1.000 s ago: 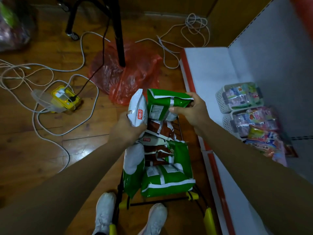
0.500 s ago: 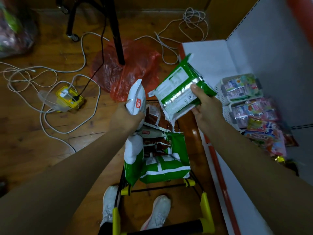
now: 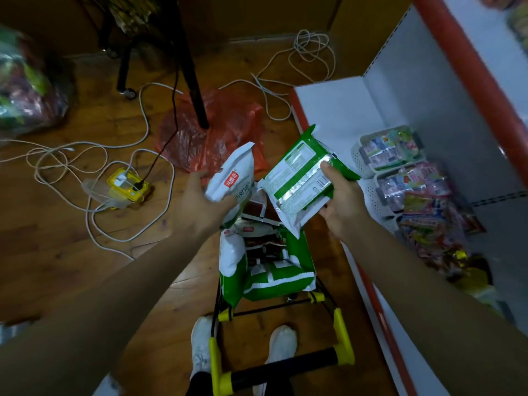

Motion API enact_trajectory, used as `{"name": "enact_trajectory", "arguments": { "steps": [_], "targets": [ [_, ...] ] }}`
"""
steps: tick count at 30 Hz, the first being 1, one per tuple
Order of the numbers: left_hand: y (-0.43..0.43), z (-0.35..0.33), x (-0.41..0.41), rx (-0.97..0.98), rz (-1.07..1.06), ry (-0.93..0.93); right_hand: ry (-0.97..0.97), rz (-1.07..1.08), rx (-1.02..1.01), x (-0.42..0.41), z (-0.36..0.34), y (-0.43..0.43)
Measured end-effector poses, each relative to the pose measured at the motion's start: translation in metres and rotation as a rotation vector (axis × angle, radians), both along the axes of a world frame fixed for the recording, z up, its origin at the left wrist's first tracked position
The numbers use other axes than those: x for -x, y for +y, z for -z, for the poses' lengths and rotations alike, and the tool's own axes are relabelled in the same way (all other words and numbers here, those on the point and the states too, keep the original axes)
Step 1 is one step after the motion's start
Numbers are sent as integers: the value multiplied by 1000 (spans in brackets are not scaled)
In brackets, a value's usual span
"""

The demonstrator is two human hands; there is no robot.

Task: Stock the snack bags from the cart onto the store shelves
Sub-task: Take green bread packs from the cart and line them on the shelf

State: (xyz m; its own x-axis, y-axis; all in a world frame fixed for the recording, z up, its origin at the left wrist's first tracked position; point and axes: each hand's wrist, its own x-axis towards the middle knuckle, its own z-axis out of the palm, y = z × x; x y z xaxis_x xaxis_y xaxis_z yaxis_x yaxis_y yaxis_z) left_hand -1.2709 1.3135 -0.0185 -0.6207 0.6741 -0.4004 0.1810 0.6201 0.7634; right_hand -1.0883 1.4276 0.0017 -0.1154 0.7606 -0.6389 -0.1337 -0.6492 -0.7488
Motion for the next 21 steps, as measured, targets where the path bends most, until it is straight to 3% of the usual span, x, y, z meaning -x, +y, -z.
{"name": "enact_trajectory", "arguments": {
  "steps": [6,10,13,16,21],
  "targets": [
    [-5,-34,2,-152,20,33,-23,-30,-124,-13,-30,-16],
    [-4,-72,1,-296,109,-73,-12,21,-186,-19,-64,-34],
    [-4,-115,-7,-389,31,-187,-33,53,-252,-26,-101,-47],
    [-6,-159,-19,-475,-11,-374,-92,40,-308,-33,-143,-64],
    [-8,-216,-45,-501,59,-482,-252,100,-423,-44,-214,-92]
  ]
}}
